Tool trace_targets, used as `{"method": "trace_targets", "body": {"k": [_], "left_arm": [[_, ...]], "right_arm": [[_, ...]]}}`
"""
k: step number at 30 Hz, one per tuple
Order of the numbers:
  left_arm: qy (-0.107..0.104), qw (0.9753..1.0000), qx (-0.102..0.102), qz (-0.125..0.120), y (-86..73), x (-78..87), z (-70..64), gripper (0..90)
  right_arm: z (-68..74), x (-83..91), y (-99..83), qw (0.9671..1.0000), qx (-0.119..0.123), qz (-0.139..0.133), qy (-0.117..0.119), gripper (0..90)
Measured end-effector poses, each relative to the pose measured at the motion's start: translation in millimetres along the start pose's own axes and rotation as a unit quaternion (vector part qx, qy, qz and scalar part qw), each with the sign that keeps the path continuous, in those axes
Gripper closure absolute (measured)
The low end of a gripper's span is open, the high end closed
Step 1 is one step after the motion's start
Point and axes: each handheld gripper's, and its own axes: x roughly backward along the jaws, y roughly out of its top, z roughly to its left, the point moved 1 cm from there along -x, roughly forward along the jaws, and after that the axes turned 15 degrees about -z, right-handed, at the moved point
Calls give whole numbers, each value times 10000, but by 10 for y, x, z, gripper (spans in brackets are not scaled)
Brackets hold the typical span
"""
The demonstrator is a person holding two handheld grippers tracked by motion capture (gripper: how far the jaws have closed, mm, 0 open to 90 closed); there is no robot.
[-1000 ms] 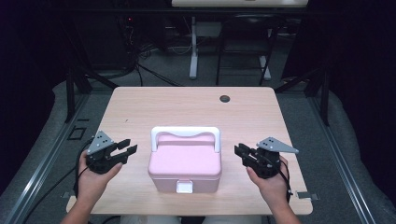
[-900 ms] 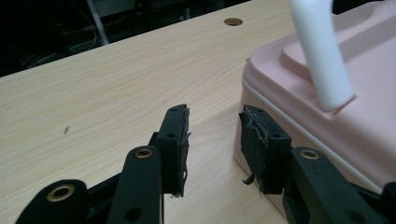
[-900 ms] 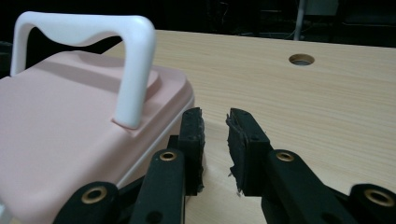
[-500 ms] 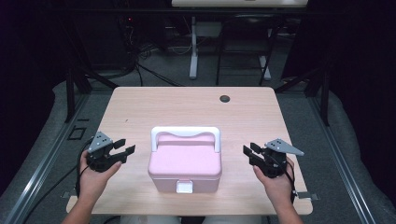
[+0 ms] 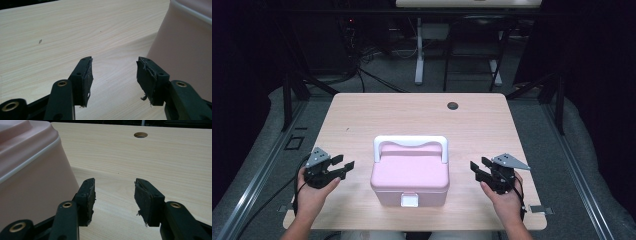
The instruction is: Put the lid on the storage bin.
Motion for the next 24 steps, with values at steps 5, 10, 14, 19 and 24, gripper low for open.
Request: {"method": "trace_targets", "body": {"k": [5,10,14,19,24], "left_arm": [[7,10000,1,91,-72,-24,22,439],[-43,9998,25,214,-136,-65,20,439],[-64,9997,39,250,-175,-93,14,439],[-29,9995,101,308,-205,-113,26,439],[-22,9993,208,299,-207,-116,50,440]], "right_arm": [[-14,-13,-53,10000,76,3,-42,503],[-42,-46,-103,10000,2,87,-49,503],[-62,-60,-130,9999,-61,121,-66,503],[-78,-74,-159,9997,-122,177,-82,504],[-73,-94,-171,9998,-38,191,-82,497]]}}
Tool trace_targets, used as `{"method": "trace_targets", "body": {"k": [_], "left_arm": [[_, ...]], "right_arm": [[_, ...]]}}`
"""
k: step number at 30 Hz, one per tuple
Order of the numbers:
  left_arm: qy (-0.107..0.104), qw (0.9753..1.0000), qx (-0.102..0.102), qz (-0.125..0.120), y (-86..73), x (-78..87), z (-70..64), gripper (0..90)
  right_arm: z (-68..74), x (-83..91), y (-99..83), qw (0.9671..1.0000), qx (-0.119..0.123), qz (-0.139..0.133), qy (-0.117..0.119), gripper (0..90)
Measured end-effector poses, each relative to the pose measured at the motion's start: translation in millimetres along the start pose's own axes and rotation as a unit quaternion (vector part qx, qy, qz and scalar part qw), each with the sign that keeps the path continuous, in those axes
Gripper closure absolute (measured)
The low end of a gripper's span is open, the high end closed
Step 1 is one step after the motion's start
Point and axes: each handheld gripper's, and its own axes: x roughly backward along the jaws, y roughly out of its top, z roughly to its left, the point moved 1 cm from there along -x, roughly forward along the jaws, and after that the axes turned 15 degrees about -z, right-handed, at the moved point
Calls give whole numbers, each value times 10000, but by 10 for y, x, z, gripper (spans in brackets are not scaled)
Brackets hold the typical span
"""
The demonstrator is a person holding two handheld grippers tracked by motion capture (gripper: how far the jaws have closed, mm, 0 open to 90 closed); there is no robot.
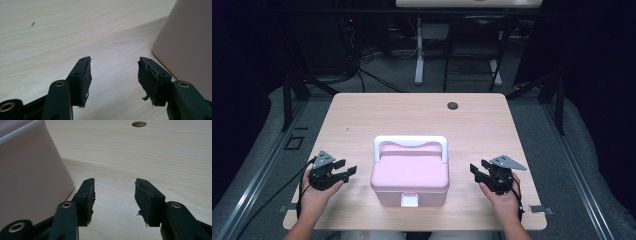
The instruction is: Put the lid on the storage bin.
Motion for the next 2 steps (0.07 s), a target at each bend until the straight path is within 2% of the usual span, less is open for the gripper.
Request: {"method": "trace_targets", "body": {"k": [2], "left_arm": [[-86,9998,177,-9,-4,3,11,448]], "right_arm": [[-1,-1,0,10000,52,-5,0,494]]}}
